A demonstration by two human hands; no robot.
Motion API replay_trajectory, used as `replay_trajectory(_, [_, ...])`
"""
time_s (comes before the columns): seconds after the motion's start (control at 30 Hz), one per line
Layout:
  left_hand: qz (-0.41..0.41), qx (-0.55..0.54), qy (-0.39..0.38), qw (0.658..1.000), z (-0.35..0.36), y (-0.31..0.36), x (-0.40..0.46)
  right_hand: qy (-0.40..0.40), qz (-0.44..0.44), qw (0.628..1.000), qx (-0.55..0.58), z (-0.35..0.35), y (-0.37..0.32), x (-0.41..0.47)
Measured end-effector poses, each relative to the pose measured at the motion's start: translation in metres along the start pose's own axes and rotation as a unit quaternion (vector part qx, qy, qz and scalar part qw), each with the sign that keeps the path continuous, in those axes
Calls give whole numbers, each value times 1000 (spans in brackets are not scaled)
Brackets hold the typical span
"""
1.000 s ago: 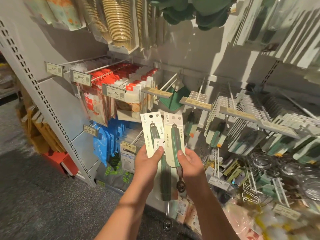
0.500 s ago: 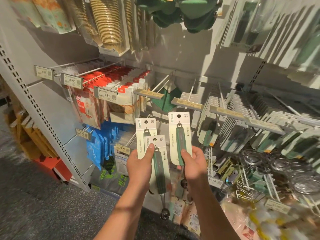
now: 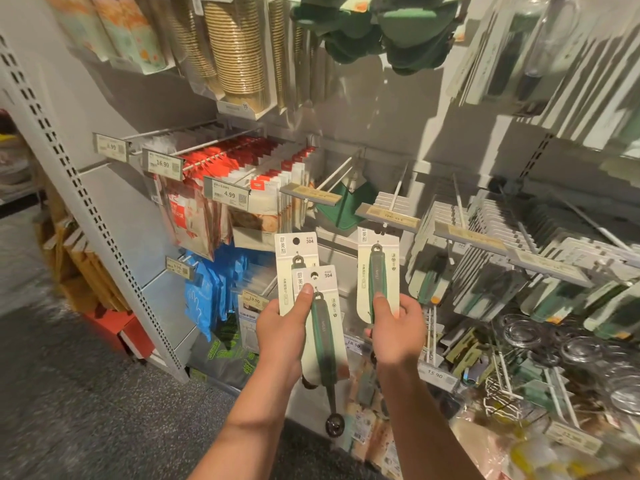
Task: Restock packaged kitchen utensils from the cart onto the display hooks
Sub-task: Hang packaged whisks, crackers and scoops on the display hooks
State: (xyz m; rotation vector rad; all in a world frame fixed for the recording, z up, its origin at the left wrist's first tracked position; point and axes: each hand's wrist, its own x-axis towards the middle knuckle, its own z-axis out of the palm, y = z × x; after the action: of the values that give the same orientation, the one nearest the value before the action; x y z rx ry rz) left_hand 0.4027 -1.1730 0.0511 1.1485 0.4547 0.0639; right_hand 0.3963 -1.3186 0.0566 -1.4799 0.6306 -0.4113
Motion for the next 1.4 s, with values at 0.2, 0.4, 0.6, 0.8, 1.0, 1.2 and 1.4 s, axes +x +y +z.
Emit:
replay_trajectory(0.2, [-7, -20, -4, 1000, 0, 2, 2, 54, 3, 999, -4, 3, 6, 2])
replay_trajectory(0.4, [-12, -23, -13, 1000, 2, 3, 0, 18, 45, 999, 0, 9, -13, 20])
replay_trajectory(0.6, [-5, 6, -15, 1000, 3, 2, -1, -115, 145, 982, -24, 9, -27, 36])
replay_trajectory(0.8, [-15, 11, -14, 1000, 4, -1, -1, -240, 161, 957, -31, -3, -19, -6])
replay_trajectory(1.0, [-12, 21, 17, 1000, 7, -5, -2, -362, 83, 926, -72, -13, -8, -39])
replay_trajectory(1.2, [-25, 29, 4, 999, 9, -1, -9, -348, 68, 935, -34, -16, -4, -47])
replay_trajectory(1.4, [-36, 66, -29, 997, 5, 2, -14, -219, 46, 974, -28, -18, 5, -44])
